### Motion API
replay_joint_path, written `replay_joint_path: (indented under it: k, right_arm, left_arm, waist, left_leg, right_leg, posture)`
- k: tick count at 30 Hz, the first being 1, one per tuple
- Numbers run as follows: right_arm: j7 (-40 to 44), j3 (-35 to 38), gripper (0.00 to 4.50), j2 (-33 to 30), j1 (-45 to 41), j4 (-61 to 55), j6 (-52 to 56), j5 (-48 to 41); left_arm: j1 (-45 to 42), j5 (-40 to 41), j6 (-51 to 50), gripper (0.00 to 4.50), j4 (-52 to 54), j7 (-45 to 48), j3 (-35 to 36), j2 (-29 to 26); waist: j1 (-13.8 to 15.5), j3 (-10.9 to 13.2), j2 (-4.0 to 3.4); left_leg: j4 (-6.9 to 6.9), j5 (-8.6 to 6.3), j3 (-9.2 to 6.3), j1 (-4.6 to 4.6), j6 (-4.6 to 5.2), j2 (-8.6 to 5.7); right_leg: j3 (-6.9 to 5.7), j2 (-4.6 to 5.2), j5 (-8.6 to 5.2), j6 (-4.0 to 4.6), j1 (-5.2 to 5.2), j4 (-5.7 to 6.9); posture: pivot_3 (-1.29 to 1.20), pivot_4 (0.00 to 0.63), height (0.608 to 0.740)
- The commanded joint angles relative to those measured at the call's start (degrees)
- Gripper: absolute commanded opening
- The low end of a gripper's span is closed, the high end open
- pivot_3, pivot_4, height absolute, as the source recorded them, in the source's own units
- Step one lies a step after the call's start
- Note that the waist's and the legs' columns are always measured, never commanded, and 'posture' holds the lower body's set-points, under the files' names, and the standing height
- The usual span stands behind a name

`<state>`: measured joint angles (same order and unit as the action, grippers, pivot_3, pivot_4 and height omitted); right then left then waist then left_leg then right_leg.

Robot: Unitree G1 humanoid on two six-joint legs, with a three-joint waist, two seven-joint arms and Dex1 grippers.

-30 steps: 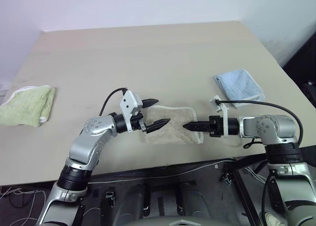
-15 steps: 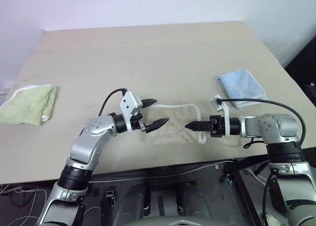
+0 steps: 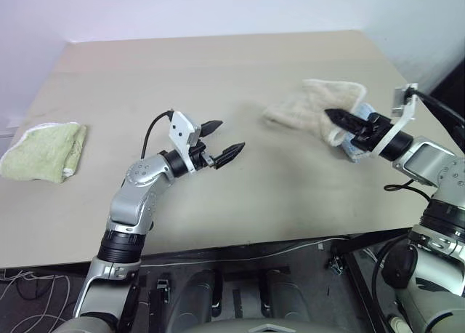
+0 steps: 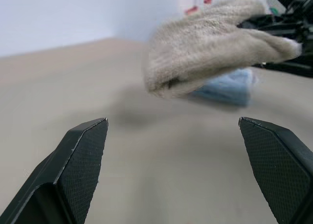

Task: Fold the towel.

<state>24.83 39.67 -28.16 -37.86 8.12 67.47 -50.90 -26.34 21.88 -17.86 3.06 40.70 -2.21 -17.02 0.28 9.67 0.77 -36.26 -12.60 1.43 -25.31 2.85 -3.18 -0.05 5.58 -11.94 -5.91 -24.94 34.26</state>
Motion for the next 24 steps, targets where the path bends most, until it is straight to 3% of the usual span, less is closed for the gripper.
replay_joint_path:
  k: [1, 16, 24]
  right_arm:
    - [-5.61, 5.57, 0.02, -0.02, -1.95, 3.43, -7.67, -0.18]
    - [-9.46, 4.65, 0.02, 1.04, 2.97, 14.6, -22.44, 2.84]
    - [-14.39, 7.83, 0.02, 6.15, 6.01, 10.04, -24.65, -2.15]
  left_arm:
    - [-0.49, -0.08, 1.19, 4.5, 0.78, -0.98, 0.78, 0.44]
    - [0.87, -0.37, 0.9, 4.5, 2.03, -2.87, 0.4, 0.69]
    - [1.22, -0.09, 0.74, 4.5, 2.18, -3.41, 0.59, 1.07]
  waist:
    - [0.12, 0.0, 0.0]
    - [0.21, -0.03, -0.08]
    - [0.14, -0.06, -0.15]
  left_leg:
    - [0.0, 0.04, 0.0, 0.0, 0.07, 0.0]
    - [-0.03, 0.08, 0.02, 0.02, 0.14, 0.0]
    - [-0.07, 0.08, 0.02, 0.04, 0.14, 0.0]
  right_leg:
    - [0.0, -0.01, 0.0, 0.0, 0.0, 0.0]
    - [0.0, -0.01, 0.0, 0.0, 0.05, 0.01]
    - [0.01, -0.02, 0.0, 0.0, 0.07, 0.05]
  posture:
    - [0.0, 0.15, 0.74]
    - [0.0, 0.15, 0.74]
    - [0.0, 0.15, 0.74]
